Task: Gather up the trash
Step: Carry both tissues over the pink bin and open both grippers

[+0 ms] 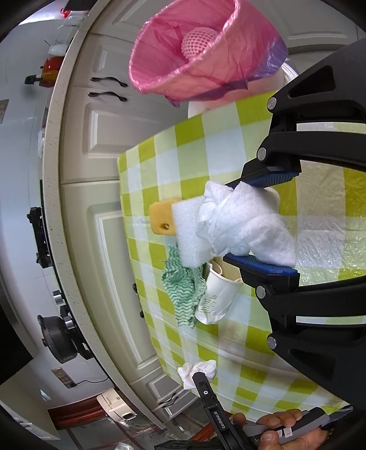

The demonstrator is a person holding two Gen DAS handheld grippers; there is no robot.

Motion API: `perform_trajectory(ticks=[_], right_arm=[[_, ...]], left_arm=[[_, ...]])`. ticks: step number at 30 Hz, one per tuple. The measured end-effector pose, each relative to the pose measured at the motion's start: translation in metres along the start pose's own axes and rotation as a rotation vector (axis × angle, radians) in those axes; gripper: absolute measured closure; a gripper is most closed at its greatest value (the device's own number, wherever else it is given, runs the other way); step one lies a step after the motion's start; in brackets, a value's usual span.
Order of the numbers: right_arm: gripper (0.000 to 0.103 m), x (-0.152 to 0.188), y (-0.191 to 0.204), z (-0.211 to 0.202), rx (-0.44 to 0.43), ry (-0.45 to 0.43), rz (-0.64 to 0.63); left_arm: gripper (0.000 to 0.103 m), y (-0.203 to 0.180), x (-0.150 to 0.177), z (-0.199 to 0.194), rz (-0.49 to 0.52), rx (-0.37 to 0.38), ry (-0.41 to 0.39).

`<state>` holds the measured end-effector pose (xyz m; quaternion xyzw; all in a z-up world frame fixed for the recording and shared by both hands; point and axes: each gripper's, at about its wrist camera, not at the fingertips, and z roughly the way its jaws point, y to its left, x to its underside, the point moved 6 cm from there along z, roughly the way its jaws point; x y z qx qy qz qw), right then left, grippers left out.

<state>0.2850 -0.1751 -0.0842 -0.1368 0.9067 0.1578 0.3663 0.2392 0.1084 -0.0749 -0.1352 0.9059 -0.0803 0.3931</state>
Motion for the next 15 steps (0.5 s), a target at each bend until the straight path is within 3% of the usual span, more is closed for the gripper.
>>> perform_trajectory(ticks=[15], right_arm=[[0.06,-0.023,-0.065,-0.053,0.084,-0.094,0.045]], left_arm=[[0.073,-0.086,-0.025,-0.015,0.107,0.072,-0.046]])
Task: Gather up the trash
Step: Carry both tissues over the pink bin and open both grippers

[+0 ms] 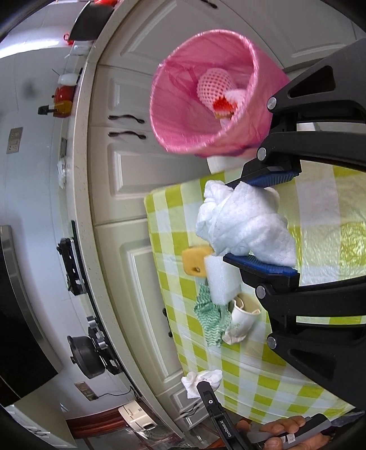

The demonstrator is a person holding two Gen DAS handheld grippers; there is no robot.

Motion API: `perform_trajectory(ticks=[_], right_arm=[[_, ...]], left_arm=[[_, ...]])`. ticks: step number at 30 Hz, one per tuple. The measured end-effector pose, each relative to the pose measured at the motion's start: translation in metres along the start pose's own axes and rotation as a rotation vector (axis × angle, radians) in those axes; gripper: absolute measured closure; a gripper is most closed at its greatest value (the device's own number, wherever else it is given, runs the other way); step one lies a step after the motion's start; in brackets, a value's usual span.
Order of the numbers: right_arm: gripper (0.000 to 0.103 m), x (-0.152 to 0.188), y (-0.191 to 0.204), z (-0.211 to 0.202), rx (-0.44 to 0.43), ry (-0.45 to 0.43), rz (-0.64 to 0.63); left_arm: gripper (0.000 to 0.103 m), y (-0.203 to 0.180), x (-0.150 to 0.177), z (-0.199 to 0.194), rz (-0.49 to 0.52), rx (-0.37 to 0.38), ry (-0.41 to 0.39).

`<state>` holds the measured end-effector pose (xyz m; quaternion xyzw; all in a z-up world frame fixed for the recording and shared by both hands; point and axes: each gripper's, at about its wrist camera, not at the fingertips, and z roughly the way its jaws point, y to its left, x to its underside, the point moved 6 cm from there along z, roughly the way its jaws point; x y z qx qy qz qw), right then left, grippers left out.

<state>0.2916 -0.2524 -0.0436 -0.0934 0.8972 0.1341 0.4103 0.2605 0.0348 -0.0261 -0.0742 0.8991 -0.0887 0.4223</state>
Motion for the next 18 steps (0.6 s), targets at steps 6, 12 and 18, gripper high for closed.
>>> perform_trajectory(ticks=[6,12,18], right_arm=[[0.06,-0.009,-0.032,-0.012,0.04,-0.023,0.021],[0.06,-0.02,-0.062,-0.023,0.084,-0.054,0.028],[0.06,-0.03,-0.091,-0.032,0.115,-0.078,0.049]], left_arm=[[0.073,-0.048,-0.01,0.01,0.059,0.049,-0.002],[0.073,-0.102,-0.021,0.021,0.12,0.105,-0.005],[0.073,-0.155,-0.032,0.034,0.187,0.153,-0.008]])
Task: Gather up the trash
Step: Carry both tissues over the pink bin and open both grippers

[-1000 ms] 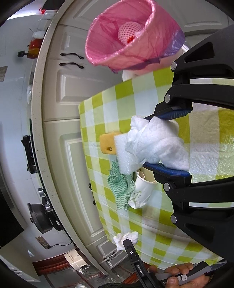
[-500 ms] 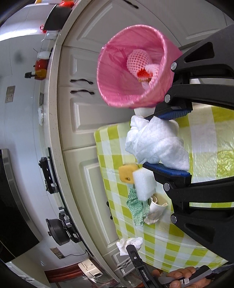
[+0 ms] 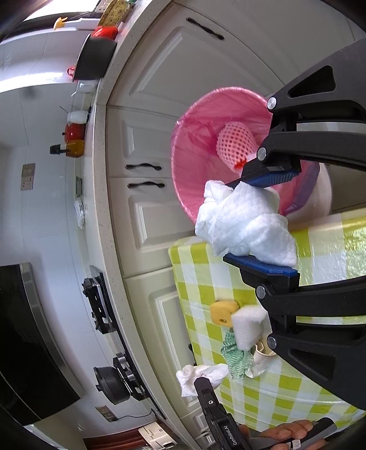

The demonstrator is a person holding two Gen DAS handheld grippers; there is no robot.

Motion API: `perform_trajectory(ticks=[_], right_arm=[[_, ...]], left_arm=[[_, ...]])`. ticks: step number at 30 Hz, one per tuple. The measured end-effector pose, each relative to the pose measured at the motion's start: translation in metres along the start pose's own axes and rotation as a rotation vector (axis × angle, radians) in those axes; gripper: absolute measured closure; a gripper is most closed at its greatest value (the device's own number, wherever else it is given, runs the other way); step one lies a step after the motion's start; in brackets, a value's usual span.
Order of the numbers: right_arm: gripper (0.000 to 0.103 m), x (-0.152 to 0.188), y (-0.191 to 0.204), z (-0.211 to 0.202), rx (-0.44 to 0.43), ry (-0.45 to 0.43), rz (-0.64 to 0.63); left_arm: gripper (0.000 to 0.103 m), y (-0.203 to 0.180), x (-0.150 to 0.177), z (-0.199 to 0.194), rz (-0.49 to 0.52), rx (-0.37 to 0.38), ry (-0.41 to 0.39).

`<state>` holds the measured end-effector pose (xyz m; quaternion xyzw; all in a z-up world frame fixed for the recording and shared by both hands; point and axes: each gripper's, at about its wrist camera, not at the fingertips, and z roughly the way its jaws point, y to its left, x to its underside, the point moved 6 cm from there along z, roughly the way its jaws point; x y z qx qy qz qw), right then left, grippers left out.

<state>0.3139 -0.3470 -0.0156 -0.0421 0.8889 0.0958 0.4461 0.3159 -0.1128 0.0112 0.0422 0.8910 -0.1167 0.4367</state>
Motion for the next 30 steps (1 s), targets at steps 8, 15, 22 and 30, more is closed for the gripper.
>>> perform_trajectory(ticks=[8,15,22,30], right_arm=[[0.06,-0.014,-0.033,-0.001,0.034,-0.025,0.024],[0.06,-0.025,-0.065,0.006,0.07,-0.032,0.044],[0.06,-0.035,-0.093,0.017,0.113,-0.029,0.053],[0.059,-0.042,-0.111,0.026,0.118,-0.029,0.066]], left_arm=[[0.073,-0.055,-0.019,0.026,0.069,0.058,0.009],[0.073,-0.107,-0.036,0.051,0.114,0.133,0.021],[0.072,-0.147,-0.048,0.078,0.158,0.177,0.04],[0.071,-0.17,-0.055,0.105,0.148,0.223,0.072]])
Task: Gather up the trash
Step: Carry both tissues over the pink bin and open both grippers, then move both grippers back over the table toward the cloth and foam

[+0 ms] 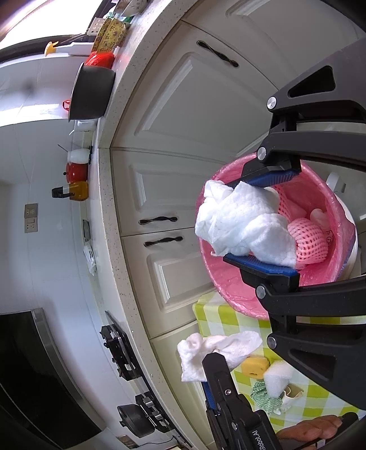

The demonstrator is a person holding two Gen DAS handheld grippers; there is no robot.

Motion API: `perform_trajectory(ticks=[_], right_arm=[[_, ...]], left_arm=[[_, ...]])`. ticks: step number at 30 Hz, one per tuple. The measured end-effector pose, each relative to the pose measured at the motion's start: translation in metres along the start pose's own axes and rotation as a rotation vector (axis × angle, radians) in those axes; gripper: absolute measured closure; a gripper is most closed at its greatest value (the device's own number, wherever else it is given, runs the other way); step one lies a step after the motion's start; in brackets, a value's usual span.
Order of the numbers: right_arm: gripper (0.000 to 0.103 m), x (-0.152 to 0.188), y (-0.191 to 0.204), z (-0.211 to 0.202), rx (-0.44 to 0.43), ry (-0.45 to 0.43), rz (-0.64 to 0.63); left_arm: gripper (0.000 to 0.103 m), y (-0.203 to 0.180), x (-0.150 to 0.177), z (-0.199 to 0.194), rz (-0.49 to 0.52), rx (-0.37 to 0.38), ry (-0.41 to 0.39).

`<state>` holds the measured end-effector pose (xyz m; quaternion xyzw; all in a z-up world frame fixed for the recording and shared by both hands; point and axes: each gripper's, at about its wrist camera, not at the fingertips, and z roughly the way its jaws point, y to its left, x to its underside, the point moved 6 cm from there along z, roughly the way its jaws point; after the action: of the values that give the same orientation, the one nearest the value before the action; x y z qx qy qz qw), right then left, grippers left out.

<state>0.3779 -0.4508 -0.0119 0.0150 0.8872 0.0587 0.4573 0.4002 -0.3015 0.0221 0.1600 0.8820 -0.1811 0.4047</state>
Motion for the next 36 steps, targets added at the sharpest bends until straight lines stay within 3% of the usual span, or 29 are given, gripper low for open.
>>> perform_trajectory(ticks=[4,6,22,36], right_arm=[[0.05,-0.001,-0.005,0.0,0.015,-0.004,0.012],[0.04,-0.002,-0.009,0.0,0.029,-0.007,0.022],[0.038,0.007,-0.017,-0.008,0.036,-0.008,0.052],[0.029,0.046,0.025,-0.028,-0.013,0.021,0.036]], left_arm=[[0.065,-0.005,-0.002,0.01,-0.005,0.015,0.016],[0.04,-0.005,-0.002,0.012,-0.016,0.026,0.018],[0.039,0.021,0.01,-0.029,-0.053,-0.003,-0.026],[0.037,0.096,0.08,-0.097,-0.168,-0.124,-0.058]])
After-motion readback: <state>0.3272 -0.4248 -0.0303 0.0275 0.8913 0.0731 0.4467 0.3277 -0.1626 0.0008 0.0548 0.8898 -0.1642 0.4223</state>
